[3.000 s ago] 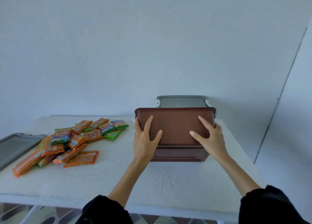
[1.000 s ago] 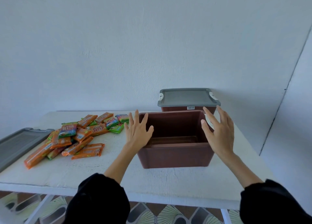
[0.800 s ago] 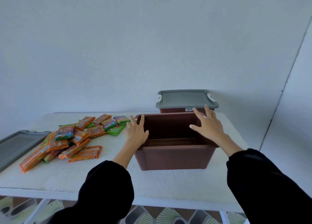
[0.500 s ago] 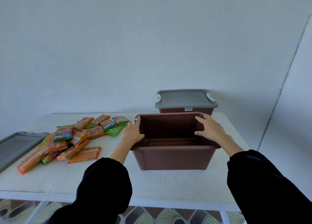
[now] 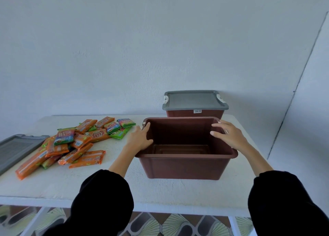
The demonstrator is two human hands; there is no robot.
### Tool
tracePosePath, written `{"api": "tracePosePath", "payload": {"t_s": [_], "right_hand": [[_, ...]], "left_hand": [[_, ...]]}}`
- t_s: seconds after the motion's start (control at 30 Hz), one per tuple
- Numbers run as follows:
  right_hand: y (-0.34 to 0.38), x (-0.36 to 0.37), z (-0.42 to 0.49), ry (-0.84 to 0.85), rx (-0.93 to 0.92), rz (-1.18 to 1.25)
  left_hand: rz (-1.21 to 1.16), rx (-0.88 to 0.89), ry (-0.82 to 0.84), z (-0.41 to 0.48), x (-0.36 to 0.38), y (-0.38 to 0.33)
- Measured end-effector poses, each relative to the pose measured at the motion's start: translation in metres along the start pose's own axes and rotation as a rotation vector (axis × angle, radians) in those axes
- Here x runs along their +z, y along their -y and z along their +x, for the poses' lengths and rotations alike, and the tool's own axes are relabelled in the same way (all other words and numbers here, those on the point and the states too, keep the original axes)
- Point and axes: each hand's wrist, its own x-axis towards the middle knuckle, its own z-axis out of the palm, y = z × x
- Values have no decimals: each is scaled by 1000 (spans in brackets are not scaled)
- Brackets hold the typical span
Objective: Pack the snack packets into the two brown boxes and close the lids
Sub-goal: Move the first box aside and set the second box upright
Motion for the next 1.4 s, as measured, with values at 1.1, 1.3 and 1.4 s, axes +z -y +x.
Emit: {"api": "tracePosePath", "payload": {"t_s": [1.1,1.3,1.4], "right_hand": [[16,-5,-8,93,-216,-510],[4,-11,-18,-11,-182,16],[2,-10,-20,-44,-157,86]], "left_hand": [[-254,180,-109,-10,3,-2],[-413,195,-126,-11,3,4],[-440,191,-161,-13,3,5]]}}
